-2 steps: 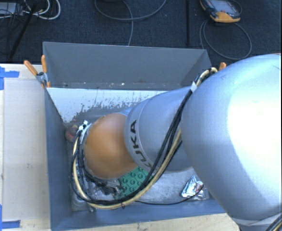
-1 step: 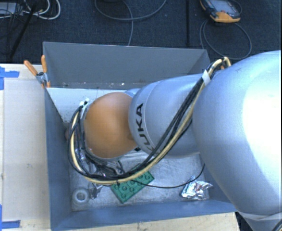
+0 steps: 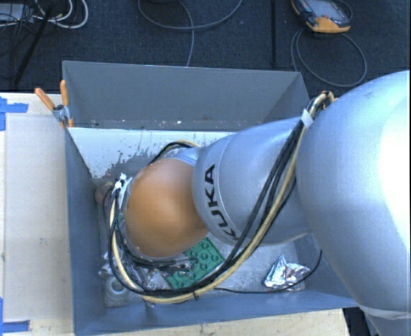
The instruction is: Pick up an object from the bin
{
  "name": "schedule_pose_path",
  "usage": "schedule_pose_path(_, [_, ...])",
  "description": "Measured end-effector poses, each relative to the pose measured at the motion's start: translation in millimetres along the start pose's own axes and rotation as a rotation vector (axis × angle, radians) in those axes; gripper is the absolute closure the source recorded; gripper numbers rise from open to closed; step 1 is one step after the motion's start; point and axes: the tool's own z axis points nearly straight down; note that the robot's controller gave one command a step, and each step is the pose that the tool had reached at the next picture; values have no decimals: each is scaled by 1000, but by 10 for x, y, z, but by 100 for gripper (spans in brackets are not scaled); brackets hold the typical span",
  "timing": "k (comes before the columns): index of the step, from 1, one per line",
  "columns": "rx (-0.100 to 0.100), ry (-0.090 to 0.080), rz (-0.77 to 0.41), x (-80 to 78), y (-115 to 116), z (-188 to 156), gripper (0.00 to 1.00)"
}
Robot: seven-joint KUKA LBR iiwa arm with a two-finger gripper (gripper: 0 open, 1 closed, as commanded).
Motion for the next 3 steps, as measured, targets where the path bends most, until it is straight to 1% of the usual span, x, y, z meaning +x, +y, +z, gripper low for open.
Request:
schedule_pose_path(1, [3, -1, -26, -183, -241, 295, 0])
schedule_pose_path(2, [4, -2, -359, -50, -73, 286, 0])
schedule_pose_path(3, [3, -2, -355, -50, -80, 273, 100])
